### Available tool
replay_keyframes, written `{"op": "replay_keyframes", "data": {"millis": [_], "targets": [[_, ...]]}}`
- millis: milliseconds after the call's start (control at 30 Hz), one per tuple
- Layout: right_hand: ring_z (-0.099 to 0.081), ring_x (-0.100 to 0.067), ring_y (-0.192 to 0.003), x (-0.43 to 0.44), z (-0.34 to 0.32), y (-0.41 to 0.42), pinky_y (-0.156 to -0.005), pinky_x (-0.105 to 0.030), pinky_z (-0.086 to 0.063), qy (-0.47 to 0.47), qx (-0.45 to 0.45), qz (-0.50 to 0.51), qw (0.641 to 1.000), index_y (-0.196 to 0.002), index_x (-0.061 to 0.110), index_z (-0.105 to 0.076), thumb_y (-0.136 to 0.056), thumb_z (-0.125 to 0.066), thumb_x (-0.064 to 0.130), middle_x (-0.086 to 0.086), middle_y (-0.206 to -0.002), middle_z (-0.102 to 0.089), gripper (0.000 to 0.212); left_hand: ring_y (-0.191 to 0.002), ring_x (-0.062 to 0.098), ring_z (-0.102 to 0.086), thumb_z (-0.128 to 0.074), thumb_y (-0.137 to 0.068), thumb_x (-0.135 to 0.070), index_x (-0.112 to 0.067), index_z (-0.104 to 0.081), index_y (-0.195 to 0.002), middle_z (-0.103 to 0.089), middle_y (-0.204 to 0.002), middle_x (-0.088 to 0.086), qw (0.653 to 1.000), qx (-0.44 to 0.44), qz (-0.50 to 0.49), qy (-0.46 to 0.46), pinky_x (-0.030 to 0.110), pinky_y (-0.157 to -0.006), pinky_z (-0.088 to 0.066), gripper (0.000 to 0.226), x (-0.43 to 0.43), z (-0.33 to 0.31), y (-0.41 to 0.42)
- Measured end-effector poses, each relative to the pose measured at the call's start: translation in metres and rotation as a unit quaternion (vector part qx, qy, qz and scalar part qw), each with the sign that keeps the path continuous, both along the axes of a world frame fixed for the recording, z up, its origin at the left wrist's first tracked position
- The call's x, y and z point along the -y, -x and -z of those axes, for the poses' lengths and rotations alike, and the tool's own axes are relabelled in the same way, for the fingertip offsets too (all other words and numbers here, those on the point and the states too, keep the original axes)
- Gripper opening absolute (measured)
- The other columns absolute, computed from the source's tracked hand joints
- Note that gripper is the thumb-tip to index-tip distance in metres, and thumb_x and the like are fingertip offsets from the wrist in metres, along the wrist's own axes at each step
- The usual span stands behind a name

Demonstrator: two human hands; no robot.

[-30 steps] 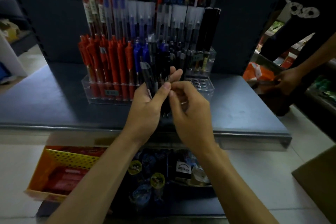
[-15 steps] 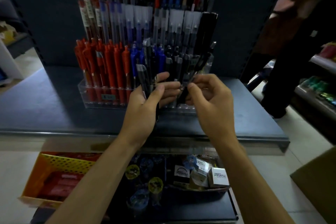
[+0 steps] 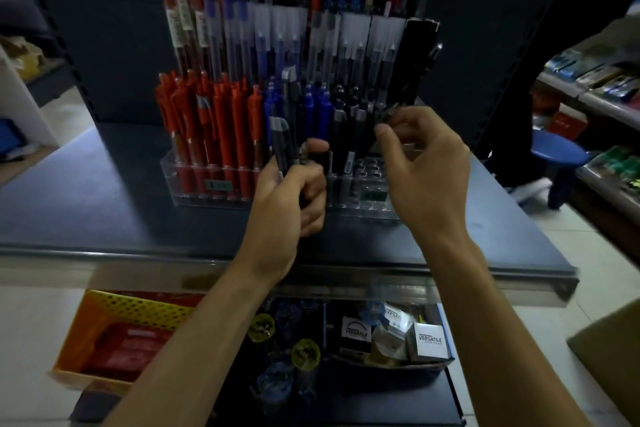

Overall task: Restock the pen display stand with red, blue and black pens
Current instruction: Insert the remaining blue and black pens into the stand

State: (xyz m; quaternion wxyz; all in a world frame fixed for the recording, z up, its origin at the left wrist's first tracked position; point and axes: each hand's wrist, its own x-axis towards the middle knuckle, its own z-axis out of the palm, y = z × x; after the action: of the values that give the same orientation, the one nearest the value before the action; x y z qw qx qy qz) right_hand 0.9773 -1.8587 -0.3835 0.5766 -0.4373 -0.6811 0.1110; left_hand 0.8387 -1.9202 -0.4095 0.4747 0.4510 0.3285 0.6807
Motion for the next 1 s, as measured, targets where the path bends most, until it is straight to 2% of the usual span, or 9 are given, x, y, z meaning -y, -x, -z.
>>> {"op": "replay_keyframes", "data": {"millis": [100,200,300,367,500,567,767,833,1000], "targets": [[-0.063,-0.002,-0.075,-0.002,0.002,-0.001,-0.070,-0.022,-0.055,0.013,0.037,0.013,0.999,-0.096,0.022,-0.067,-0.091,-0.065,0.027,0.019,-0.077,-0.062,0.007,-0.043,0.009,-0.026,-0.041,-0.087,-0.011,-0.019,-0.049,-0.100,-0.042,-0.062,-0.003,0.999,-0.025,0.023,-0.024,0.022,-0.038,-0.021,0.018,0.003,0.000,-0.001],[-0.061,-0.017,-0.095,-0.003,0.011,0.001,-0.083,-0.041,-0.052,0.042,0.112,0.015,0.993,-0.095,0.021,-0.070,-0.089,-0.066,0.030,0.015,-0.082,-0.063,0.011,-0.042,0.010,-0.027,-0.039,-0.093,-0.009,-0.025,-0.048,-0.107,-0.052,-0.070,0.002,0.999,-0.030,0.016,-0.036,0.022,-0.038,-0.023,0.023,0.004,0.001,-0.003],[-0.050,-0.020,-0.109,0.000,0.015,0.002,-0.096,-0.037,-0.037,0.062,0.160,0.067,0.983,-0.095,0.026,-0.071,-0.087,-0.066,0.037,0.007,-0.099,-0.064,0.015,-0.042,0.011,-0.030,-0.041,-0.094,-0.012,-0.025,-0.047,-0.112,-0.056,-0.079,0.005,0.999,-0.016,0.022,-0.039,0.023,-0.039,-0.027,0.023,0.002,0.001,-0.001],[-0.047,-0.020,-0.110,0.002,0.014,0.001,-0.095,-0.035,-0.030,0.080,0.173,0.088,0.978,-0.097,0.028,-0.071,-0.087,-0.063,0.044,0.005,-0.104,-0.063,0.020,-0.044,0.012,-0.033,-0.042,-0.094,-0.013,-0.024,-0.048,-0.106,-0.056,-0.080,0.005,0.999,-0.019,0.022,-0.038,0.024,-0.041,-0.030,0.017,0.003,0.001,-0.002],[-0.054,-0.014,-0.092,0.004,0.017,0.004,-0.091,-0.043,-0.041,0.018,0.104,0.071,0.992,-0.087,0.027,-0.068,-0.090,-0.062,0.041,0.013,-0.087,-0.066,0.015,-0.053,0.014,-0.043,-0.041,-0.100,-0.010,-0.015,-0.047,-0.104,-0.059,-0.079,0.002,0.998,-0.054,-0.002,-0.031,0.028,-0.050,-0.039,0.009,0.003,0.003,-0.003],[-0.052,-0.012,-0.088,0.005,0.018,0.005,-0.088,-0.040,-0.040,0.010,0.096,0.072,0.993,-0.085,0.027,-0.068,-0.090,-0.063,0.039,0.016,-0.083,-0.063,0.014,-0.058,0.016,-0.048,-0.040,-0.102,-0.008,-0.013,-0.048,-0.106,-0.063,-0.081,0.003,0.997,-0.074,-0.020,-0.026,0.029,-0.056,-0.044,0.011,0.002,0.003,-0.005],[-0.052,-0.018,-0.097,0.009,0.024,0.002,-0.086,-0.036,-0.032,0.019,0.108,0.103,0.989,-0.084,0.028,-0.068,-0.091,-0.059,0.040,0.013,-0.088,-0.058,0.016,-0.069,0.015,-0.058,-0.043,-0.101,-0.010,-0.007,-0.053,-0.115,-0.072,-0.096,0.002,0.991,-0.118,-0.055,-0.032,0.025,-0.066,-0.051,0.017,0.003,0.000,-0.007],[-0.051,-0.013,-0.095,0.017,0.022,0.002,-0.087,-0.037,-0.037,0.025,0.051,0.061,0.997,-0.080,0.033,-0.059,-0.092,-0.054,0.042,0.019,-0.082,-0.055,0.016,-0.069,0.014,-0.058,-0.047,-0.100,-0.012,-0.013,-0.057,-0.117,-0.073,-0.102,0.000,0.990,-0.119,-0.066,-0.028,0.025,-0.069,-0.052,0.020,0.004,0.000,-0.008],[-0.060,-0.017,-0.080,0.033,0.020,0.003,-0.073,-0.034,-0.050,0.033,-0.031,-0.112,0.993,-0.091,0.020,-0.063,-0.095,-0.058,0.030,0.004,-0.081,-0.062,0.012,-0.069,0.009,-0.061,-0.057,-0.092,-0.020,-0.021,-0.065,-0.113,-0.065,-0.075,0.002,0.982,-0.161,-0.084,-0.044,0.019,-0.068,-0.050,0.022,0.006,0.001,-0.014]]}}
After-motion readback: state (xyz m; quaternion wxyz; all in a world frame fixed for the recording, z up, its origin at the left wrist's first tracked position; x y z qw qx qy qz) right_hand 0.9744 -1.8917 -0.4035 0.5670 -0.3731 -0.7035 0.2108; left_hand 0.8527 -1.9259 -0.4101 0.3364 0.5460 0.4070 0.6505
